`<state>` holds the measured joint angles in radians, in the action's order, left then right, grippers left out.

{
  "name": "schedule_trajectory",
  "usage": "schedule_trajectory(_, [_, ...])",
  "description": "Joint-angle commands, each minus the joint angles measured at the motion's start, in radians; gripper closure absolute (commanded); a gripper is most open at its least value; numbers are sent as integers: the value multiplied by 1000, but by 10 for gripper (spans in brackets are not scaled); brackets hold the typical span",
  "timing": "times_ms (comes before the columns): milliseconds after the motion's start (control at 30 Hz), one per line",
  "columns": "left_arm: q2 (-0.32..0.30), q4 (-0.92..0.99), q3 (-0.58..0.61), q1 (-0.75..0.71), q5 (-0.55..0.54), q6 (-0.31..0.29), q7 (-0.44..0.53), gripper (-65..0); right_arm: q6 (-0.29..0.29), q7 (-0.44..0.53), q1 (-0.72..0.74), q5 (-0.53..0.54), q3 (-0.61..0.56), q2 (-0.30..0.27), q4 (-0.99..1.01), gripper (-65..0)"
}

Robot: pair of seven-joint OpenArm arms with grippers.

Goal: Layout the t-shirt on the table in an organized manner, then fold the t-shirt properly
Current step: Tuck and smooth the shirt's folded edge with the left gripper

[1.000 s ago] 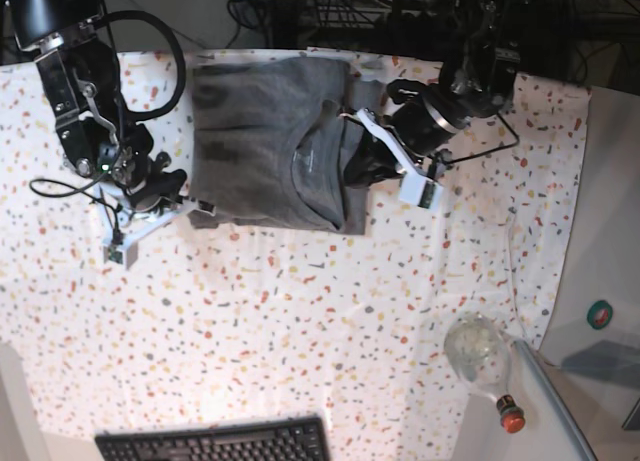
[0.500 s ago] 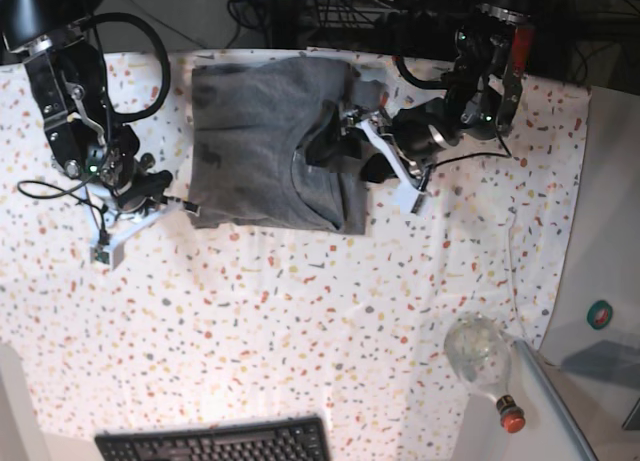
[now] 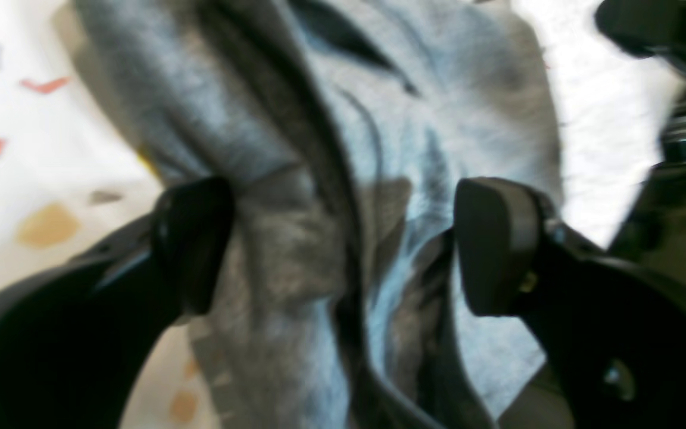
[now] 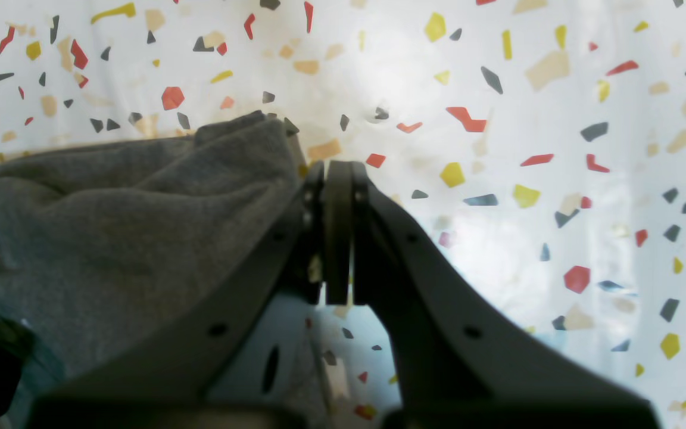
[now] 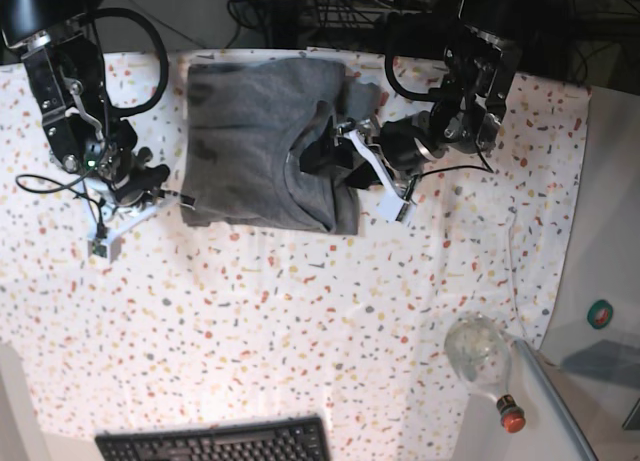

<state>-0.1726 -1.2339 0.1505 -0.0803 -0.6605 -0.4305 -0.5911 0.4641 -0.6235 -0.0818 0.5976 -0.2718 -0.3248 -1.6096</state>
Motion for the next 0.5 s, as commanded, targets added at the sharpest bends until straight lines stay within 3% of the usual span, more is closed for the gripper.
schedule_trajectory(0, [-9,-30,-16,-34,21,20,-53,-523,0,18,14,-6,10,-10,-14,0])
schedule_trajectory(167, [-8,-100,-116,-88,29,143,-53,-522,0,18,14,-6,9,-10,-14,0])
schedule_trajectory(367, [-5,-96,-81,-71,29,149,-53,-522,0,18,20,-6,3,-10,-14,0])
schedule_trajectory(467, [-5,-51,-5,-34,29,150,-51,-522,0,18,20,-6,3,-10,-14,0])
